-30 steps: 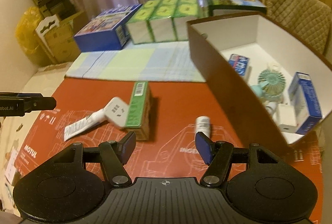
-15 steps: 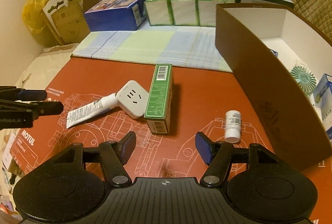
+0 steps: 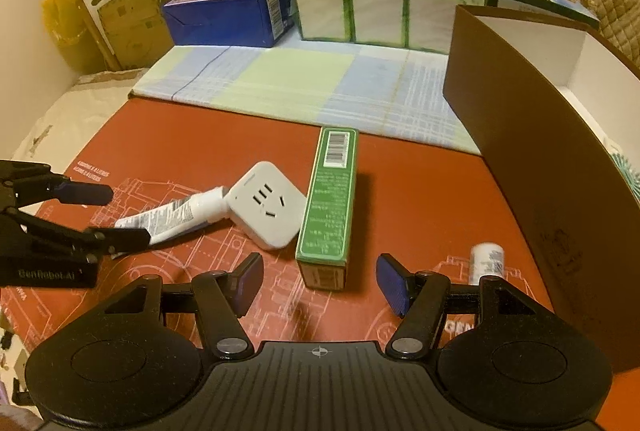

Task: Organize rigid objects
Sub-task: 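Grasp the white toothpaste tube with the left tool while the right tool grasps the green box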

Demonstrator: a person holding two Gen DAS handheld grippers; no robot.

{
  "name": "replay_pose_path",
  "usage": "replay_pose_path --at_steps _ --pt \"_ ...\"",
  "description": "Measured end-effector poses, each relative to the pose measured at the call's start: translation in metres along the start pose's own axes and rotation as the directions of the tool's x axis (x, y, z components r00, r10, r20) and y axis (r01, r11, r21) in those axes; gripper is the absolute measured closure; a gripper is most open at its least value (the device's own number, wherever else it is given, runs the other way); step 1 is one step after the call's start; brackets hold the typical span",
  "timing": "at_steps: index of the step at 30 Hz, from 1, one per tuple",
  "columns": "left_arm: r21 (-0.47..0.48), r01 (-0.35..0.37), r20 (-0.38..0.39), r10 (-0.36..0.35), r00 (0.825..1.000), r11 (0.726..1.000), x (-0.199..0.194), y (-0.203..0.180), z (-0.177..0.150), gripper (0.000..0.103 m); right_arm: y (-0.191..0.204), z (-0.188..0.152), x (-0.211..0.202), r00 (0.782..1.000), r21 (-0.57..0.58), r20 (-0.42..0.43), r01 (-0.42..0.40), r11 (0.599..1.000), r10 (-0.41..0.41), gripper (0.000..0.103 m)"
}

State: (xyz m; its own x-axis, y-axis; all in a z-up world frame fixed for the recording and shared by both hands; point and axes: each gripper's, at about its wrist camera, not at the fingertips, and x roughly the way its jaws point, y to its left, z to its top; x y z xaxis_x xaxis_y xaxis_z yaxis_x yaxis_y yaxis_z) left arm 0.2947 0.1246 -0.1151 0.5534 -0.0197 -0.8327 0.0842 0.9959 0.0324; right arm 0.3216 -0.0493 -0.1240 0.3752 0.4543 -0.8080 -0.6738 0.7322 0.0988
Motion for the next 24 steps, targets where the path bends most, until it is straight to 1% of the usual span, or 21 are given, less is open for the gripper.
replay_pose_path --at_steps 6,8,10,12,13,14,16,19,21,22,24 --pt "0.049 0.025 -0.02 -0.024 1.0 0.998 0.021 0.003 0.004 0.042 0.003 0.003 0.015 0.999 -0.021 -0.008 0.041 0.999 -0.041 0.045" --pt "0.064 0.037 -0.027 -0.035 0.999 0.997 0.028 0.004 0.005 0.042 0.003 0.004 0.017 0.999 -0.018 -0.012 0.044 0.999 -0.044 0.051" --pt "0.082 0.041 -0.036 -0.038 0.999 0.996 0.034 0.004 0.006 0.042 0.003 0.005 0.02 0.999 -0.014 -0.018 0.047 0.999 -0.047 0.054" --pt "0.101 0.045 -0.038 -0.041 0.998 0.994 0.039 0.004 0.007 0.042 0.003 0.005 0.023 0.998 -0.016 -0.019 0.052 0.999 -0.052 0.06" --pt "0.106 0.052 -0.039 -0.048 0.998 0.993 0.041 0.004 0.007 0.041 0.004 0.006 0.023 0.998 -0.016 -0.02 0.055 0.998 -0.055 0.063" --pt "0.107 0.058 -0.042 -0.054 0.998 0.993 0.043 0.005 0.007 0.041 0.004 0.006 0.024 0.998 -0.015 -0.022 0.057 0.998 -0.057 0.068" --pt "0.108 0.065 -0.046 -0.061 0.997 0.992 0.046 0.007 0.008 0.042 0.004 0.005 0.024 0.998 -0.013 -0.023 0.055 0.998 -0.055 0.074" --pt "0.112 0.084 -0.048 -0.079 0.996 0.99 0.048 0.009 0.008 0.043 0.004 0.005 0.023 0.997 -0.019 -0.022 0.068 0.998 -0.068 0.076" --pt "0.111 0.1 -0.05 -0.095 0.994 0.989 0.05 0.009 0.008 0.048 0.003 0.004 0.022 0.997 -0.024 -0.024 0.073 0.997 -0.074 0.076" --pt "0.109 0.106 -0.044 -0.102 0.994 0.988 0.049 0.009 0.008 0.054 0.002 0.003 0.021 0.997 -0.023 -0.027 0.076 0.997 -0.077 0.076" --pt "0.1 0.108 -0.041 -0.104 0.994 0.989 0.049 0.006 0.009 0.058 -0.001 0.001 0.018 0.996 -0.015 -0.031 0.086 0.996 -0.086 0.076"
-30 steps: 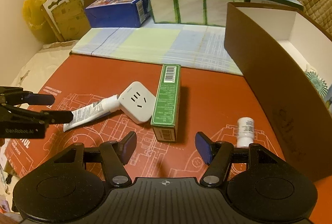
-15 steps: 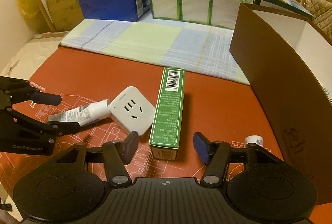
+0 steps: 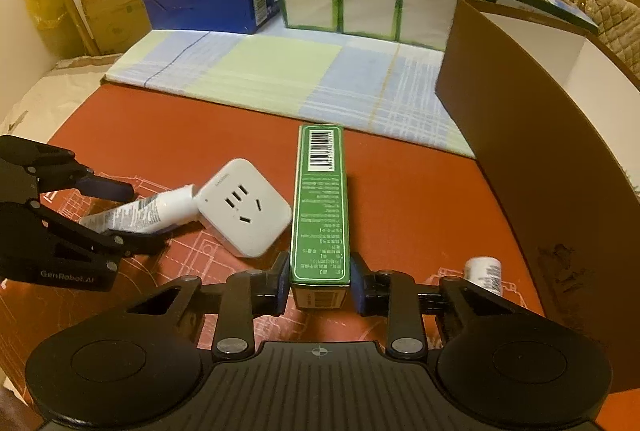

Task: Organize rigid objects
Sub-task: 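Grasp the white toothpaste tube with the left tool while the right tool grasps the green box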

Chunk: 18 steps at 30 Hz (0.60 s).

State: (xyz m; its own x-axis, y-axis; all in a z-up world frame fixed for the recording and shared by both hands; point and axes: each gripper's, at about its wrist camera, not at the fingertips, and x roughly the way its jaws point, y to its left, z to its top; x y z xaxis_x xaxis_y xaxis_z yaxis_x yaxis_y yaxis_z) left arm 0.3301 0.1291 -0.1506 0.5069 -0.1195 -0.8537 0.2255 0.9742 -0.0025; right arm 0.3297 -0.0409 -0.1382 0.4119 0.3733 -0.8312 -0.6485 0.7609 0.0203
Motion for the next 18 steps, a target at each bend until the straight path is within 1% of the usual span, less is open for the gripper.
replay_pose_path --at_steps 2,4,8,10,13,16,18 --pt "-0.011 -0.005 0.004 0.005 1.0 1.0 0.0 -0.004 0.0 0.062 -0.004 -0.002 -0.002 1.0 0.009 -0.006 0.011 1.0 -0.011 0.076" --pt "-0.025 -0.015 0.006 0.015 1.0 1.0 -0.001 -0.01 -0.002 0.064 -0.007 -0.004 -0.005 1.0 0.017 -0.012 0.017 1.0 -0.016 0.076" --pt "-0.093 -0.044 -0.019 0.042 0.999 0.995 -0.004 -0.017 -0.002 0.067 -0.013 -0.009 -0.01 0.999 0.036 -0.031 0.02 0.999 -0.019 0.076" --pt "-0.122 -0.053 -0.047 0.048 0.998 0.991 -0.005 -0.02 -0.001 0.068 -0.016 -0.011 -0.011 0.999 0.039 -0.04 0.012 0.999 -0.011 0.076" --pt "-0.182 -0.049 -0.068 0.037 0.997 0.982 -0.006 -0.021 0.0 0.068 -0.017 -0.012 -0.013 0.998 0.034 -0.055 -0.001 0.999 0.003 0.076" --pt "-0.2 -0.051 -0.067 0.038 0.997 0.978 -0.006 -0.022 0.001 0.068 -0.018 -0.013 -0.014 0.998 0.033 -0.063 -0.006 0.999 0.008 0.076" --pt "-0.194 -0.054 -0.06 0.043 0.997 0.98 -0.004 -0.023 0.003 0.068 -0.019 -0.012 -0.013 0.997 0.03 -0.073 -0.005 1.0 0.007 0.076"
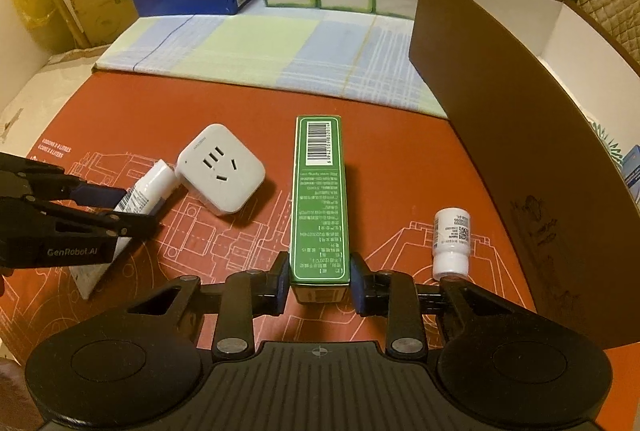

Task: Organize rigid objects
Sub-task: 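Grasp the white toothpaste tube with the left tool while the right tool grasps the green box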

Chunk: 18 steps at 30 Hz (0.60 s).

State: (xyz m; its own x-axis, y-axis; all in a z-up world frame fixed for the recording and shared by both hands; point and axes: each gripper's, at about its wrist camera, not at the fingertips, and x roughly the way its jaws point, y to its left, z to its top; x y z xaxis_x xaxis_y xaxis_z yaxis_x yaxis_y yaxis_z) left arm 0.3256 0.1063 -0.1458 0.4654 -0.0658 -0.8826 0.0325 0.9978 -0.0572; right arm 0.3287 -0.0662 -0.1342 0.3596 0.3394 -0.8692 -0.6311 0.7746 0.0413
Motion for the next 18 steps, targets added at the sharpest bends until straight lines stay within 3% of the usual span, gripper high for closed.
replay_pose_path --at_steps 6,18 --pt "0.082 -0.027 0.021 0.025 0.999 0.996 0.003 -0.011 0.002 0.072 -0.002 0.007 0.006 1.0 0.005 0.008 0.006 1.0 -0.006 0.059" --pt "0.01 -0.061 0.008 0.061 0.998 0.998 0.001 0.0 0.001 0.073 0.001 0.025 0.017 0.999 -0.044 0.034 -0.003 0.999 0.005 0.058"
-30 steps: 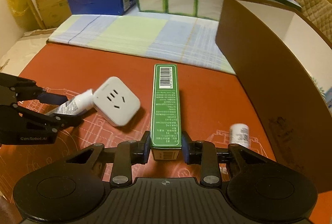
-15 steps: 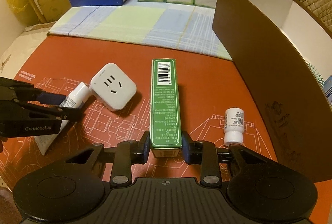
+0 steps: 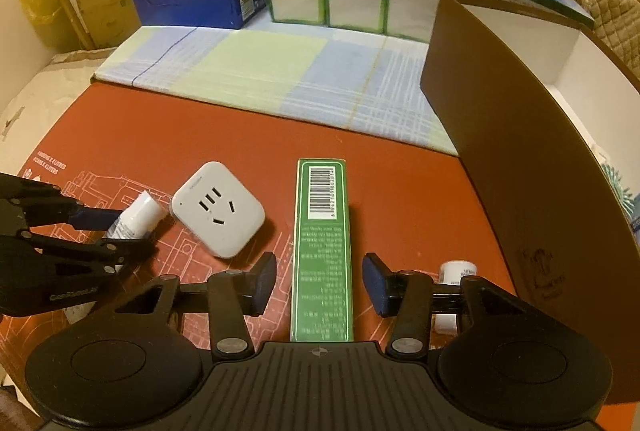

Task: Organize rigid objects
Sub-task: 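Grasp the white toothpaste tube with the left tool while the right tool grasps the green box, then lift and carry the toothpaste tube and green box over the brown box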

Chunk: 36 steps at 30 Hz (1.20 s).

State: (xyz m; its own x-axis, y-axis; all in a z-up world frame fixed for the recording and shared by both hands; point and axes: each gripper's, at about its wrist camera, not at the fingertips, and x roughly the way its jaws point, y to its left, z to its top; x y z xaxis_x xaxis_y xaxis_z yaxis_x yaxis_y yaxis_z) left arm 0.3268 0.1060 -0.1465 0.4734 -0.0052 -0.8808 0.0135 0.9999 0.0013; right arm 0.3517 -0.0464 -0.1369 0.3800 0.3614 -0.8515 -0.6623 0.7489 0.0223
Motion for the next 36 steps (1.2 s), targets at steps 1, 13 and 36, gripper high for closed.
replay_pose_path --at_steps 1,13,36 --pt "-0.003 -0.005 -0.002 0.005 1.0 1.0 0.0 0.001 0.0 0.073 0.0 0.001 0.001 1.0 -0.003 -0.002 0.0 1.0 0.0 0.058" --pt "-0.025 -0.02 0.007 0.021 1.0 0.999 -0.01 0.003 -0.003 0.074 -0.003 0.003 0.015 1.0 -0.018 -0.018 -0.007 1.0 0.006 0.076" --pt "-0.021 0.007 0.131 -0.004 0.991 1.0 -0.069 -0.027 0.014 0.074 -0.016 -0.015 -0.05 0.994 0.023 0.086 -0.063 0.998 0.061 0.077"
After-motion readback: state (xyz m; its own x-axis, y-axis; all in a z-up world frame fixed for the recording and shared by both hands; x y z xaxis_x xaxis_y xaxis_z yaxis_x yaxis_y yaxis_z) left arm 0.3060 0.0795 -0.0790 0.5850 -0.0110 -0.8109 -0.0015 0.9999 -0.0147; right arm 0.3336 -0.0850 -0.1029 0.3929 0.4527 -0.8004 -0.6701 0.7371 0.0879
